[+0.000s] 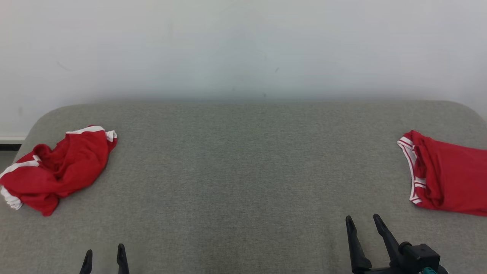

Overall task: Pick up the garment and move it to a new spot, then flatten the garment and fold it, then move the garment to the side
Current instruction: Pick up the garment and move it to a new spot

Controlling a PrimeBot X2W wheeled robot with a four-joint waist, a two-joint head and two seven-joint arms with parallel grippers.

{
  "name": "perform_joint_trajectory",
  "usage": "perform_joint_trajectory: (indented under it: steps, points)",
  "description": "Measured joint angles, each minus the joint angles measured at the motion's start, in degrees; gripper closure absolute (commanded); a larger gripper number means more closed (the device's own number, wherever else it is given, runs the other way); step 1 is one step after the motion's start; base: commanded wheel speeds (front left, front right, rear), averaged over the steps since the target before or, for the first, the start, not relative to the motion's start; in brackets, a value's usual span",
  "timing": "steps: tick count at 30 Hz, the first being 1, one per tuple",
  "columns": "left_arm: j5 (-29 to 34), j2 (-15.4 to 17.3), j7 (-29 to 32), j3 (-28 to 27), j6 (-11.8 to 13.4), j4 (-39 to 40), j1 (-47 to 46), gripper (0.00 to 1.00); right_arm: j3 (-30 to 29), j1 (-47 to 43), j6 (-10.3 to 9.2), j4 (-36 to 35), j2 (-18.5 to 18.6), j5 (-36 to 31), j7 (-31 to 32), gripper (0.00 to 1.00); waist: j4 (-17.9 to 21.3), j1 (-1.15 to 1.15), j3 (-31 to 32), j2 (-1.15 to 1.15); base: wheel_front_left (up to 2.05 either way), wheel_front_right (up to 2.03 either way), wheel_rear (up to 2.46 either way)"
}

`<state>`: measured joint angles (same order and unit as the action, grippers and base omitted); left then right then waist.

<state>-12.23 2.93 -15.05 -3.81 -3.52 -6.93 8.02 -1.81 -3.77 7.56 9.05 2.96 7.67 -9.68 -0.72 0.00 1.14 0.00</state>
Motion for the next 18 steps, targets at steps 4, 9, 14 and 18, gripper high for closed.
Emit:
perform_joint_trajectory:
  steps: [4, 9, 14, 18]
  points:
    - [0.1, 0.0, 0.0, 0.1, 0.3, 0.5, 0.0, 0.00, -0.4, -0.5, 0.00, -0.2, 0.0, 0.4, -0.5, 0.00, -2.8, 0.00, 0.2, 0.00, 0.00, 0.00, 0.00]
    - [0.2, 0.0, 0.0, -0.4, 0.7, 0.6, 1.2, 0.00, -0.1, -1.3, -0.01, -0.6, 0.0, 0.7, -0.4, 0.00, -7.3, 0.00, 0.6, 0.00, 0.00, 0.00, 0.00]
    - [0.6, 0.0, 0.0, -0.6, 1.0, 0.7, 1.9, 0.00, 0.0, -2.1, -0.01, -0.6, 0.0, 1.2, -0.3, 0.00, -12.4, 0.00, 1.0, 0.00, 0.00, 0.00, 0.00]
    - [1.2, 0.0, 0.0, -1.0, 1.0, 0.7, 2.9, 0.00, 0.8, -2.2, -0.01, -0.4, 0.0, 1.9, -0.3, 0.00, -16.7, 0.00, 1.4, 0.00, 0.00, 0.00, 0.00]
